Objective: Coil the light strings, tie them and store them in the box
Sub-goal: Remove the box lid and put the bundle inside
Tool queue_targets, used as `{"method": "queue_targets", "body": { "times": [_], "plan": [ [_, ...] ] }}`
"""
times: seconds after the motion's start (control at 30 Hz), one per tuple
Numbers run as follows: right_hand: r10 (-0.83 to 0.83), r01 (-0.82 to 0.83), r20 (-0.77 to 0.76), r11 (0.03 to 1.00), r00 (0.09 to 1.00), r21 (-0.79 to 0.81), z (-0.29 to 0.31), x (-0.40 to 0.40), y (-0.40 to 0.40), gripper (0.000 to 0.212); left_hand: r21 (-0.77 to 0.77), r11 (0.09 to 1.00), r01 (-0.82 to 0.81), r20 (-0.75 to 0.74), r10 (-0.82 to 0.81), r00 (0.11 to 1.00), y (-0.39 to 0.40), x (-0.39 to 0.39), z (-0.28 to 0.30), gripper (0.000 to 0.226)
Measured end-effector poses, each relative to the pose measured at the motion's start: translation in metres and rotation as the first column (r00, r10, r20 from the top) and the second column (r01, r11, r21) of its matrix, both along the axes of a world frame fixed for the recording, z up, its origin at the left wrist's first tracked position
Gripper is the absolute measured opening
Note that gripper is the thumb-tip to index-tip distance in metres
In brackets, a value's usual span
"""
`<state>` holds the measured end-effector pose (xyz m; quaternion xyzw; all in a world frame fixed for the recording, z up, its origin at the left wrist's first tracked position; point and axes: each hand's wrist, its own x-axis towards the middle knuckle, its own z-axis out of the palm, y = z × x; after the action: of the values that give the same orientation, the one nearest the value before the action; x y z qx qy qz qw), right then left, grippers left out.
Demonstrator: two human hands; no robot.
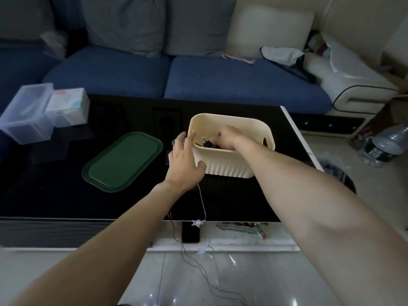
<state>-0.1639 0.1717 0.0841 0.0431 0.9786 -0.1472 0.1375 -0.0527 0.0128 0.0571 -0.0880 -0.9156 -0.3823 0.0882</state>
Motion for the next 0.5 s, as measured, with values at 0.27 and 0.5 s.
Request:
{"method": "queue_targets", "body": {
  "times": [0.27, 0.5],
  "plan": [
    [-0.099, -0.232, -0.711, 0.907, 0.696, -0.353, 0.044, 0.059, -0.003, 0.015, -0.046, 0.955, -0.294, 0.12, 0.298, 0.947, -0.022, 0.02, -0.008, 0.032],
    [0.098, -0.366, -0.561, 0.846, 0.822, -0.388, -0.017, 0.152, -0.017, 0.012, -0.293, 0.952, -0.085, 0.434, 0.212, 0.876, -0.039, 0.062, -0.035, 0.042]
  ]
}}
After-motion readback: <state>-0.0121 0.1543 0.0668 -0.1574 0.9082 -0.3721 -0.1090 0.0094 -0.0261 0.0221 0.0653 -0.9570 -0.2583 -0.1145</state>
